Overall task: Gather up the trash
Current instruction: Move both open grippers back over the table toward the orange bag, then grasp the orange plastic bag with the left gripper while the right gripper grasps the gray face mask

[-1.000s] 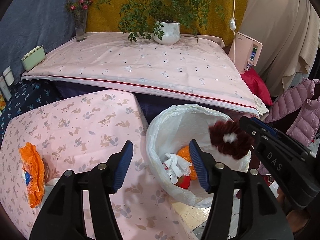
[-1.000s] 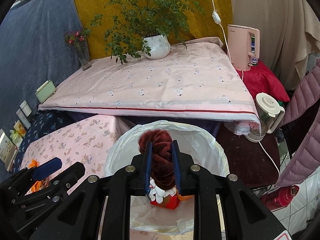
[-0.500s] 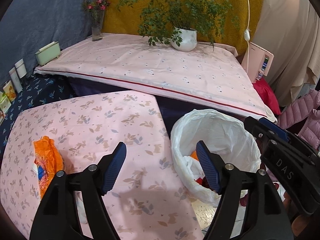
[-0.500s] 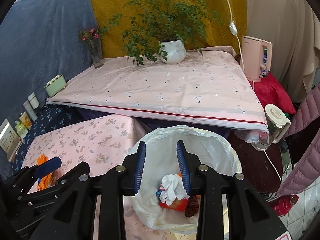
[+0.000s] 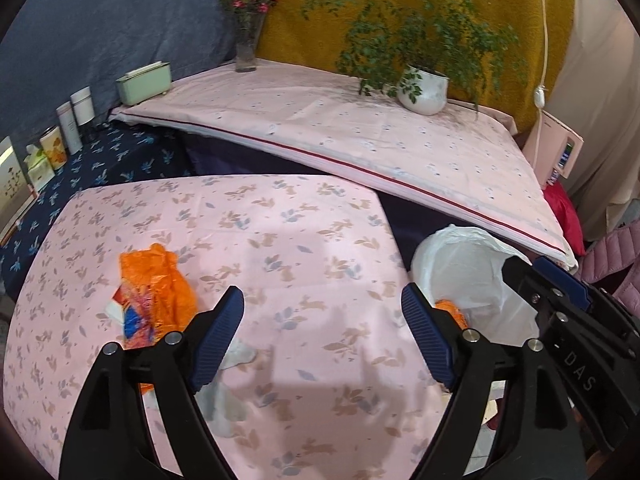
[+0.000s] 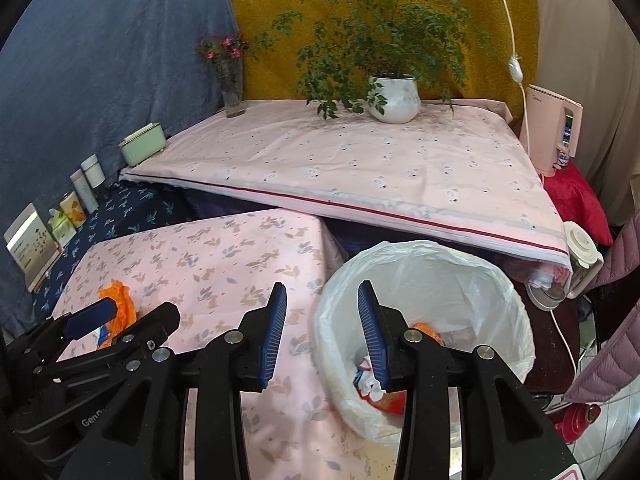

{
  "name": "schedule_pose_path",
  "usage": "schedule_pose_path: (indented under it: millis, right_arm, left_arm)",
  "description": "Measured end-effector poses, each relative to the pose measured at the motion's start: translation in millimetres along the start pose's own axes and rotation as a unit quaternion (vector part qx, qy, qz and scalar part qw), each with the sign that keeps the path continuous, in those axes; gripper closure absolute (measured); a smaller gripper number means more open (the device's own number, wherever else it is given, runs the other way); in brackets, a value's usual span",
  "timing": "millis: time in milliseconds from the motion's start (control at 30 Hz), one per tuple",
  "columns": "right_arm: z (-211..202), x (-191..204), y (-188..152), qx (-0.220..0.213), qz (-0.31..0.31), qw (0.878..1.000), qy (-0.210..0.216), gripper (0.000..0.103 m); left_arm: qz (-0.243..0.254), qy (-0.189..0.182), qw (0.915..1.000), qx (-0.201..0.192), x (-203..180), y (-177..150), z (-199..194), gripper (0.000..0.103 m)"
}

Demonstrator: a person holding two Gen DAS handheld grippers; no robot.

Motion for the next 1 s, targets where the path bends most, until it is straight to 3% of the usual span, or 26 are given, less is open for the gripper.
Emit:
schedule_pose_path:
  millis: [600,867,1000]
  right_arm:
    - [19.4,97.4,-29.5,0.034,-0.059,0.997,0.046,0.064]
    - [38.1,124.8,-48.1,0.059,-0.07,0.994,0.056,0.064]
    - [46.3,133.5,-54.2,0.069,-0.07,0.993,0.059,0.064]
  left_arm:
    - [-0.117,0.028,0.9918,0.044,128.8,-38.5,12.1,0.023]
    - [-0.18,-0.036,0.9788,0.09,155.8,-52.5,33.2,0.023]
    - [-0.187,-0.046,0.9764,0.097,155.9,-49.2,42.0,0.023]
Point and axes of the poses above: each gripper's, at about its wrist camera, not at the fingertips, and z roughly the way its jaws point, x to its left, y to its top, the point moved 5 cm from there along z, roughly the way its jaws point, and after that the axes turned 8 degrees about x, right-handed, at the moved point
